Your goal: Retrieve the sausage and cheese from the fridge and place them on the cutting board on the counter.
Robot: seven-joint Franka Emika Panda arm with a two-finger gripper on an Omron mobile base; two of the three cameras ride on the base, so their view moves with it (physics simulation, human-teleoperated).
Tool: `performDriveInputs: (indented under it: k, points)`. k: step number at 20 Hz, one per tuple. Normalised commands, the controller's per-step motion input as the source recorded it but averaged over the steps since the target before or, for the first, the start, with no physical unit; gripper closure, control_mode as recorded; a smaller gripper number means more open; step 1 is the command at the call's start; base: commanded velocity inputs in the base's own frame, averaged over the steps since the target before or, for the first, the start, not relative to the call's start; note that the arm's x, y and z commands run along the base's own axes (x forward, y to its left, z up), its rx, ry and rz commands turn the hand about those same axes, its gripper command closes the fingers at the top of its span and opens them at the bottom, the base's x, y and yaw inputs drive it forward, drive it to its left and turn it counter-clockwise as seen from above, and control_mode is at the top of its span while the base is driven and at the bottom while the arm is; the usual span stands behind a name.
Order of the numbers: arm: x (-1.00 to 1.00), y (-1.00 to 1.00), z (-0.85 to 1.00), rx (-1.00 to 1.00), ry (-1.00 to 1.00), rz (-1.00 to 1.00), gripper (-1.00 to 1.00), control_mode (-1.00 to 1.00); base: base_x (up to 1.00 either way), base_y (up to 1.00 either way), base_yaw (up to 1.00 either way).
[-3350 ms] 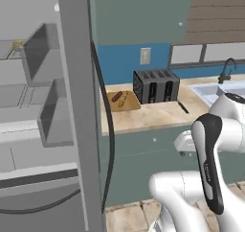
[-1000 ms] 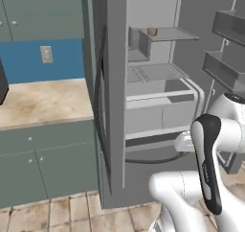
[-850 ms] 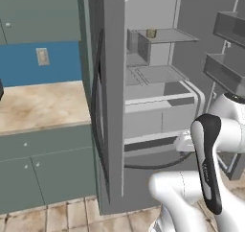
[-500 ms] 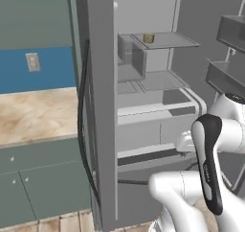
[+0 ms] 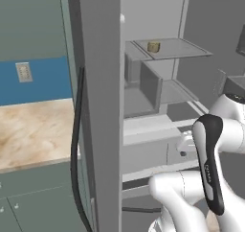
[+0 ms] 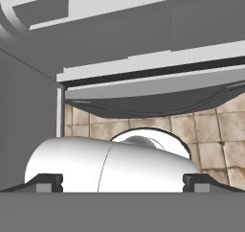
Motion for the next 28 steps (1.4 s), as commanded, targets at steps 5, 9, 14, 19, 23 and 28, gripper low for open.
performDriveInputs:
  k: [5,9,14,19,23,28]
  points:
    - [0.00,0.00,0.00,0.00,0.00,0.00,-1.00,1.00,0.62,-0.18,0.00]
    - [0.00,0.00,0.00,0.00,0.00,0.00,-1.00,1.00,0.36,-0.09,0.00]
    - [0.00,0.00,0.00,0.00,0.00,0.00,-1.00,1.00,0.00,0.00,0.00]
    - [0.00,0.00,0.00,0.00,0.00,0.00,-1.00,1.00,0.00,0.00,0.00]
    - [0.00,0.00,0.00,0.00,0.00,0.00,-1.00,1.00,0.00,0.00,0.00]
    - [0.00,0.00,0.00,0.00,0.00,0.00,-1.00,-1.00,0.00,0.00,0.00]
